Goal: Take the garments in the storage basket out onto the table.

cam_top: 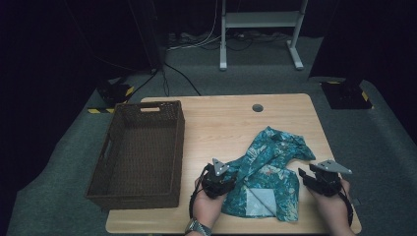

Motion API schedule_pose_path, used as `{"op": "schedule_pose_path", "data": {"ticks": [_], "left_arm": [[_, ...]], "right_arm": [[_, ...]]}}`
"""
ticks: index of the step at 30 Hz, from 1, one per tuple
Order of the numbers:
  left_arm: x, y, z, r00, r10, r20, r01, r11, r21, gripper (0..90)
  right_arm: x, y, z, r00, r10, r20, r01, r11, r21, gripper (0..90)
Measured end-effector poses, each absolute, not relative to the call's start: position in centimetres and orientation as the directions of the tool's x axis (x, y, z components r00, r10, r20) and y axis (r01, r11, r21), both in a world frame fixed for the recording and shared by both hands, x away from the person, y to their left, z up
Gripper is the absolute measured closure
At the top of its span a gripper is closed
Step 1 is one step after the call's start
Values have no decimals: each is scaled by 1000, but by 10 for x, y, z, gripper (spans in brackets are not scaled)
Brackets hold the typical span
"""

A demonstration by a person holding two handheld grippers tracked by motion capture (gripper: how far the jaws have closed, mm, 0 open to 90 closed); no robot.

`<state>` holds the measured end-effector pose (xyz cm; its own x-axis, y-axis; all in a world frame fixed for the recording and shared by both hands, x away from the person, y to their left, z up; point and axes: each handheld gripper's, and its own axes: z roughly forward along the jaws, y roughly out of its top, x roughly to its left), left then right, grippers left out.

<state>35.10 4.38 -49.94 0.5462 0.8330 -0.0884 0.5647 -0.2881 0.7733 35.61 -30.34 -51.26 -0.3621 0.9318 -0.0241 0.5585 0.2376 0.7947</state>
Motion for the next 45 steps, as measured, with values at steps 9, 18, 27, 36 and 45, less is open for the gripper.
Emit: {"op": "schedule_pose_path", "data": {"ticks": [9, 18, 27, 36, 45], "left_arm": [[381, -3, -509, 619, 785, -39, 573, -417, 706, 435], [407, -9, -517, 600, 800, -14, 602, -439, 667, 823], [408, 25, -513, 523, 852, -20, 636, -374, 675, 848], [392, 56, -525, 468, 882, -57, 673, -314, 670, 845], [379, 74, -526, 427, 903, -45, 685, -291, 668, 819]], "right_arm": [[350, -276, -525, -458, 888, 43, 571, 256, 780, 523], [349, -270, -534, -502, 865, -8, 579, 343, 740, 811], [350, -288, -533, -483, 875, -34, 586, 352, 730, 862], [345, -311, -527, -469, 877, -101, 612, 406, 679, 859], [335, -334, -525, -412, 904, -119, 642, 380, 666, 834]]}}
